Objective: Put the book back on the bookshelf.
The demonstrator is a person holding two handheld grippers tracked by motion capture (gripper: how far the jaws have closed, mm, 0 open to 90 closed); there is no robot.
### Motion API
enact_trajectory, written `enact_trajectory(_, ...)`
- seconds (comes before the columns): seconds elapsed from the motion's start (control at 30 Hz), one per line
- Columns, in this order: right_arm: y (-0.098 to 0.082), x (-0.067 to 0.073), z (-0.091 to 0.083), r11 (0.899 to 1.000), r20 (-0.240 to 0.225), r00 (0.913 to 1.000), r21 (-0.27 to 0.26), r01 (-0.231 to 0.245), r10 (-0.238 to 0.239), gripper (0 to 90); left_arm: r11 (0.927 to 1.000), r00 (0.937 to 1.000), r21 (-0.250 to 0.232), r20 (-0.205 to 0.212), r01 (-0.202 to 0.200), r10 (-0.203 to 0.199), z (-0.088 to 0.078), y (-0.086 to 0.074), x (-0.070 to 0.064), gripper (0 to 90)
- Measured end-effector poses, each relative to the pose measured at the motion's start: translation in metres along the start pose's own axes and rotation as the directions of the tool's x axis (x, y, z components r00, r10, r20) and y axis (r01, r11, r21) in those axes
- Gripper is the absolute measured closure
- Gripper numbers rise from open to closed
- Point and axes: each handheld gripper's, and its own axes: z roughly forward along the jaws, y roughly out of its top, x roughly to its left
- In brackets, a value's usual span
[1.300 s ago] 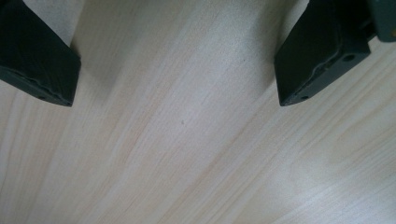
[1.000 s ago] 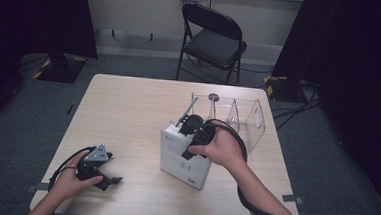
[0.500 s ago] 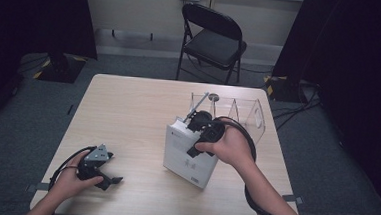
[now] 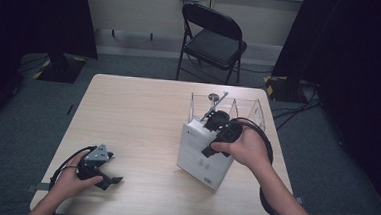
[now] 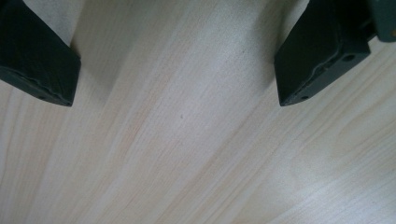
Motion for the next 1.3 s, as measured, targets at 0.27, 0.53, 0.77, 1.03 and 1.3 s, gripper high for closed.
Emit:
enact_trajectory(0.27,-0.013,-0.007,-0.007,1.000,0.003,0.9998,-0.005,-0.020,0.020,52.0,1.0000,1.0000,0.003,-0.001,-0.001,0.001,0.000,0.000,0.000,0.0)
enact_trajectory(0.53,-0.025,-0.011,-0.011,0.999,0.018,0.9991,0.002,-0.038,0.038,52.0,1.0000,1.0000,0.001,0.001,-0.001,0.001,0.000,0.000,0.000,0.0)
enact_trajectory(0.77,-0.037,-0.016,-0.015,0.999,0.018,0.9984,0.000,-0.054,0.054,52.1,1.0000,1.0000,0.005,0.000,-0.003,0.003,0.000,0.000,0.001,0.0)
enact_trajectory(1.03,-0.049,-0.021,-0.016,0.997,0.029,0.9967,-0.007,-0.075,0.075,52.1,1.0000,1.0000,0.007,0.000,-0.006,0.006,0.000,0.001,0.001,0.0)
enact_trajectory(1.3,-0.056,-0.026,-0.020,0.995,0.039,0.9947,-0.003,-0.095,0.095,52.1,0.9999,1.0000,0.007,0.005,-0.007,0.007,0.000,0.001,0.001,0.0)
